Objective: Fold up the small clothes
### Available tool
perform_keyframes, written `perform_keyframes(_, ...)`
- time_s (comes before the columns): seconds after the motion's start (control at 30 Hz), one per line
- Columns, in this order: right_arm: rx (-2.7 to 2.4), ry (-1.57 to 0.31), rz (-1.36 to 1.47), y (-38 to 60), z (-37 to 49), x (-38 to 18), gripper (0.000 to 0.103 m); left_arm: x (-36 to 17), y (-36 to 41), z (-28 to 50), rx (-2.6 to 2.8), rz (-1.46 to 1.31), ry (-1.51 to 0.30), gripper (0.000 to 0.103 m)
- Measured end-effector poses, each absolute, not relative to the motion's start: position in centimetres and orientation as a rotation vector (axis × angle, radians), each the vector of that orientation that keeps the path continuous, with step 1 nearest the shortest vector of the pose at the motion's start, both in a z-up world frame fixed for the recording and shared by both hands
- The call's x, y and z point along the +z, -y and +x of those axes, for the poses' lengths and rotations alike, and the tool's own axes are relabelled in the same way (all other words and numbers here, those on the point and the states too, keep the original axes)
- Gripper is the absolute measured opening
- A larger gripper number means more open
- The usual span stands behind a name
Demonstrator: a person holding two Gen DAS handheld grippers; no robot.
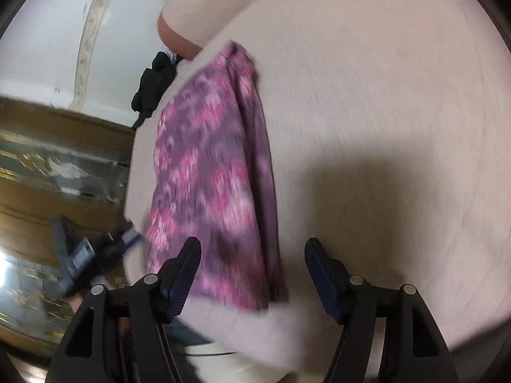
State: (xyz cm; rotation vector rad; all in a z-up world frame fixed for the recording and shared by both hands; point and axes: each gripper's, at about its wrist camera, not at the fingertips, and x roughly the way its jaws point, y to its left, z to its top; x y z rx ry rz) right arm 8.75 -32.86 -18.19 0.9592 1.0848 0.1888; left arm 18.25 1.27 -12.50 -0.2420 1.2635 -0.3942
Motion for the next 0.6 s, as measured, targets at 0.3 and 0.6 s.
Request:
perform_keyframes(0.3,0.206,-1.124,0.962,31.6,9.1,-19.7,0.031,-14.1,0.6,16.9,-0.453,-0.262,-1.285,0.018)
perform_keyframes(0.6,0.146,-1.147,0.866,31.6,7.3,-19.5,0.014,-13.3,-1.4,15.7,-0.362,-0.247,-1.237,0.030)
